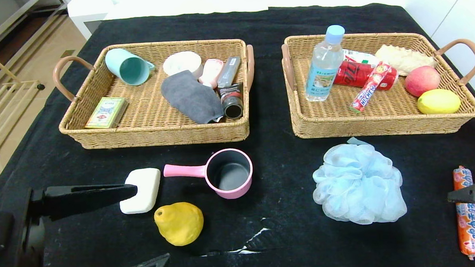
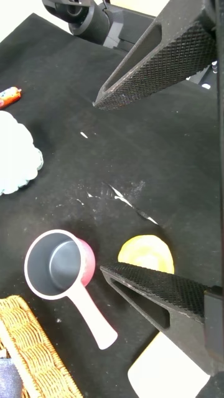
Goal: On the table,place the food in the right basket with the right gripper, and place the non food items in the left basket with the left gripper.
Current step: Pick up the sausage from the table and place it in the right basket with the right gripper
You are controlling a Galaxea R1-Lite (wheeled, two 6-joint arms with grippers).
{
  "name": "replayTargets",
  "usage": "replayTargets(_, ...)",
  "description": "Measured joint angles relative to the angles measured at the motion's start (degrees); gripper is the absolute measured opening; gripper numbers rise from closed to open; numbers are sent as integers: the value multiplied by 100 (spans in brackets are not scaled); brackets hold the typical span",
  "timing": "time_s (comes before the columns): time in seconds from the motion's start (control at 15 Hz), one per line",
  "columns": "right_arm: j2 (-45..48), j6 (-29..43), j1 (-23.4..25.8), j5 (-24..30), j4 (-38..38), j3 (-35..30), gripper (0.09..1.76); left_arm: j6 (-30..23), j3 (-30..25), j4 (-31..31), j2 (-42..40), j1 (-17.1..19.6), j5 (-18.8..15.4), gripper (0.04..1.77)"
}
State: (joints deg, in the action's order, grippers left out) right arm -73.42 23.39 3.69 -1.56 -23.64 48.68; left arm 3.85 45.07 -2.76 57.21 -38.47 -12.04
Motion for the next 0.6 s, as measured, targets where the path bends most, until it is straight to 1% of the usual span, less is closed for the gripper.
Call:
replayTargets(0.13,-162,15,0,5,160,-91,170,2,0,1,-2,-2,-2,176)
replayTargets(0.6,-400,149,41,-11,302,-111,170,24,0,0,-2,0,0,176)
